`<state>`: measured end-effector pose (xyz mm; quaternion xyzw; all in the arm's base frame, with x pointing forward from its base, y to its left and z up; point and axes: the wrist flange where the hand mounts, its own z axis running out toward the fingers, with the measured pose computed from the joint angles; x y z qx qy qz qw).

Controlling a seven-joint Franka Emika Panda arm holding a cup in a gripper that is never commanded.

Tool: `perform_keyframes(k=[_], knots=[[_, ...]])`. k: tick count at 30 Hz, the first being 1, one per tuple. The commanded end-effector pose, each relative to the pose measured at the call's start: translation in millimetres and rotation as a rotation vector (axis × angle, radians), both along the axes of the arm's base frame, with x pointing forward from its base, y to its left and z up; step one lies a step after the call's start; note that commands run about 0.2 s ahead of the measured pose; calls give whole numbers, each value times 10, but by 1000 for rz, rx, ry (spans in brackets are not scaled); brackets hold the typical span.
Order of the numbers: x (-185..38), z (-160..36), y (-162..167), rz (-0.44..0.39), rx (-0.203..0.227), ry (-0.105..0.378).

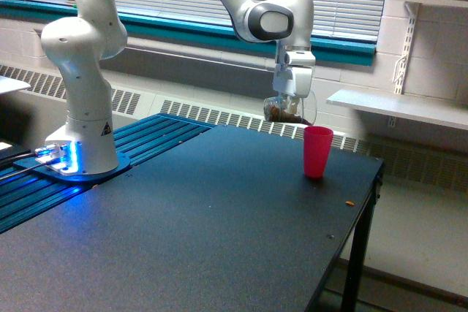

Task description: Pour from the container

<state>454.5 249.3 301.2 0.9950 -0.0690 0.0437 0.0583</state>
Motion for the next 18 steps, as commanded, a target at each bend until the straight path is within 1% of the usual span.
perform_keyframes(k=[1,18], knots=[[56,19,32,29,-13,19],[210,-55,234,80,-38,61]])
